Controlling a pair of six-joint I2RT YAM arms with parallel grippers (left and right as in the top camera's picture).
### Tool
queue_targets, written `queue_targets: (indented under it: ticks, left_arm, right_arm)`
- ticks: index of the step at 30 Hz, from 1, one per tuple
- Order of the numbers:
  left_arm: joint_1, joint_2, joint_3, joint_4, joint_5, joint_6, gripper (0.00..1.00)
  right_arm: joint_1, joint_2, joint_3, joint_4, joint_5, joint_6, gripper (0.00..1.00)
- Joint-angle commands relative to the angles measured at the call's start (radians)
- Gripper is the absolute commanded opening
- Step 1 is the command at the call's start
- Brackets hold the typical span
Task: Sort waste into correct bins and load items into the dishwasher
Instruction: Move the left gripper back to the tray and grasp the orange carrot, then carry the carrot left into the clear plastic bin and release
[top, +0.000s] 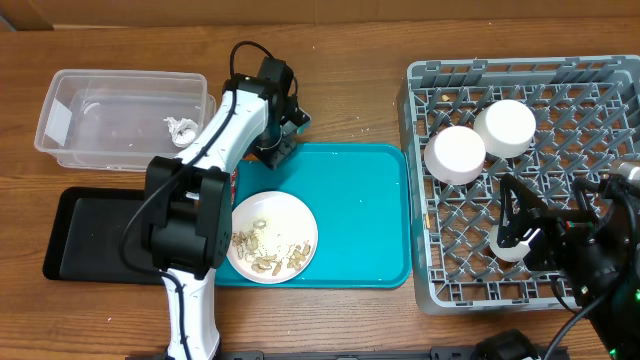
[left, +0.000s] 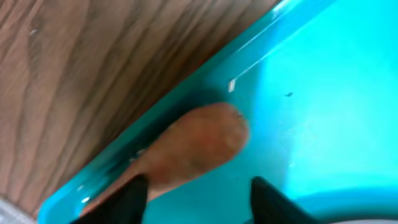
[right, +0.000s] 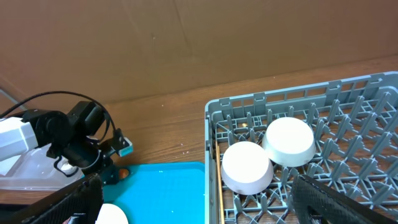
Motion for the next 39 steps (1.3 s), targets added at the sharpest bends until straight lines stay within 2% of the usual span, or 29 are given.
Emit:
queue_targets:
  ticks: [1,6,11,15,18,21,27,32,39]
  left_arm:
    - [-0.010,0.083,-0.029,0.013,0.035,0.011,0.58]
    - [-0.009,0.083,-0.029,0.069,0.015,0.019,0.61]
    - [-0.009,0.084,-0.029,0.074,0.014,0.082,0.57]
    - [-0.010,0.084,-0.029,0.029,0.016,0.070,0.42]
    - [-0.011,0.084,-0.028,-0.005,0.015,0.060,0.21]
    - [-0.011,0.079,-0.008,-0.025,0.015,-0.004,0.18]
    - [-0.011,0.079,0.140,-0.142,-0.026,-0.098,0.19]
    - [-0.011,0.079,0.333,-0.279,-0.159,-0.148,0.10]
    - [0.002,0.078,0.587,-0.442,-0.270,-0.276,0.06]
  right_arm:
    - [-0.001,0.000,0.006,0.004,0.014,0.001,1.00]
    - [-0.001,0.000,0.006,0.004,0.014,0.001,1.00]
    - [-0.001,0.000,0.006,0.004,0.014,0.001,1.00]
    - [-0.001,0.000,0.006,0.004,0.014,0.001,1.00]
    - [-0.001,0.000,0.006,0.004,0.014,0.001,1.00]
    - [-0.001,0.000,0.006,0.004,0.014,0.001,1.00]
    - [-0.001,0.000,0.006,0.004,0.014,0.001,1.00]
    - [-0.001,0.000,0.006,0.004,0.014,0.001,1.00]
    - [-0.001,0.000,0.006,0.004,0.014,0.001,1.00]
